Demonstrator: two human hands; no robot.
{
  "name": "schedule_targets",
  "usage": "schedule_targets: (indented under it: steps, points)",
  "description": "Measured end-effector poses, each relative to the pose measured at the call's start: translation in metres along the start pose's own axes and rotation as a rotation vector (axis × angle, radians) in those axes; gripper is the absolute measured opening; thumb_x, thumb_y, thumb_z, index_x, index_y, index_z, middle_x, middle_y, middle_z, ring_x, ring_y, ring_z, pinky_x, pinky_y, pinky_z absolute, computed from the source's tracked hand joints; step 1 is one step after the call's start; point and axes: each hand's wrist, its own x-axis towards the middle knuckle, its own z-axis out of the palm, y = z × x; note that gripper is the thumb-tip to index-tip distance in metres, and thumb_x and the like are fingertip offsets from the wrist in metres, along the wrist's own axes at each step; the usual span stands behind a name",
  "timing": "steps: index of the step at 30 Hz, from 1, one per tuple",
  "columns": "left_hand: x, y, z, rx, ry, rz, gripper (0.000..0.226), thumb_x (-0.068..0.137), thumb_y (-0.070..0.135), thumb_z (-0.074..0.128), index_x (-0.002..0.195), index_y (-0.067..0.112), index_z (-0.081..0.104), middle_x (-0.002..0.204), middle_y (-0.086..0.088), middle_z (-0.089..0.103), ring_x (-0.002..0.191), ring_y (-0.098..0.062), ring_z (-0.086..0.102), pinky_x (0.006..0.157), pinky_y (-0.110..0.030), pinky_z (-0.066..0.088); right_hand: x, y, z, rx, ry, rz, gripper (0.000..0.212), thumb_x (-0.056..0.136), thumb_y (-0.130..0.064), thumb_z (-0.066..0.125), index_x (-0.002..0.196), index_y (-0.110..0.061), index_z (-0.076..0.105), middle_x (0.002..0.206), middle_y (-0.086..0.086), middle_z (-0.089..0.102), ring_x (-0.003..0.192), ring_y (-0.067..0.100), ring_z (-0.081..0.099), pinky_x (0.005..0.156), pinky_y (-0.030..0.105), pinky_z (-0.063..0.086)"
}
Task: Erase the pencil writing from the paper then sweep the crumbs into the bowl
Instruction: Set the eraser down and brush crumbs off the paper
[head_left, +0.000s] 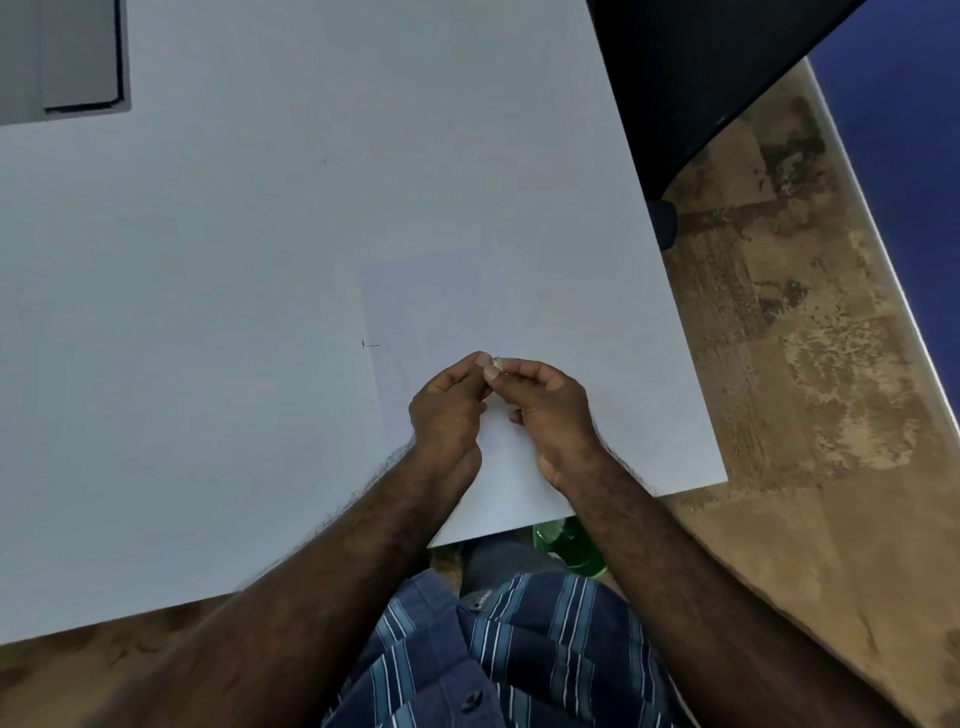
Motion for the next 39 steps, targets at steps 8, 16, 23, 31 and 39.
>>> schedule_targets:
  steps: [8,16,23,31,39]
  points:
    - [0.01,-0.002,-0.013,-0.119,-0.258,-0.196,0.028,0.089,0.034,0.076,0.098,0.008,0.071,0.073,-0.004,0.059,0.066,-0.012,0.056,0.061,-0.022,0.053,-0.007,0.006,0.008,0.3,-0.082,0.119,0.019,0.093,-0.011,0.079,0.111,-0.004,0.078,0.084,0.007,0.07,0.074,0.013,0.062,0.068,0.022,0.054]
    - [0.007,0.001,-0.011,0.064,-0.125,-0.066,0.024,0.088,0.034,0.079,0.092,0.01,0.076,0.074,0.003,0.067,0.07,-0.011,0.058,0.062,-0.024,0.051,-0.012,0.01,0.014,0.382,-0.006,0.106,0.011,0.094,-0.008,0.077,0.105,-0.005,0.077,0.082,0.005,0.069,0.065,0.009,0.059,0.061,0.021,0.052]
    - [0.012,-0.003,-0.011,0.29,-0.077,0.112,0.018,0.09,0.028,0.079,0.096,0.012,0.079,0.091,0.007,0.078,0.085,-0.001,0.071,0.06,-0.008,0.05,-0.014,0.023,0.015,0.126,0.177,-0.103,0.019,0.089,-0.013,0.085,0.105,-0.004,0.08,0.085,0.012,0.074,0.075,0.022,0.062,0.081,0.037,0.06]
    - [0.035,0.01,-0.018,0.775,-0.266,0.511,0.025,0.1,0.036,0.063,0.09,0.017,0.075,0.074,0.008,0.075,0.064,-0.005,0.07,0.07,-0.024,0.056,-0.011,0.02,0.005,-0.441,0.39,-0.448,0.017,0.094,-0.028,0.081,0.106,-0.018,0.077,0.094,-0.007,0.078,0.086,0.011,0.076,0.082,0.032,0.064]
    - [0.055,0.034,-0.027,1.029,-0.458,0.702,0.018,0.091,0.019,0.073,0.109,0.02,0.077,0.093,0.008,0.076,0.084,-0.005,0.071,0.088,-0.028,0.058,-0.009,0.007,0.007,-0.628,0.433,-0.596,0.015,0.096,-0.022,0.079,0.109,-0.015,0.076,0.099,-0.005,0.076,0.088,0.01,0.069,0.079,0.02,0.057]
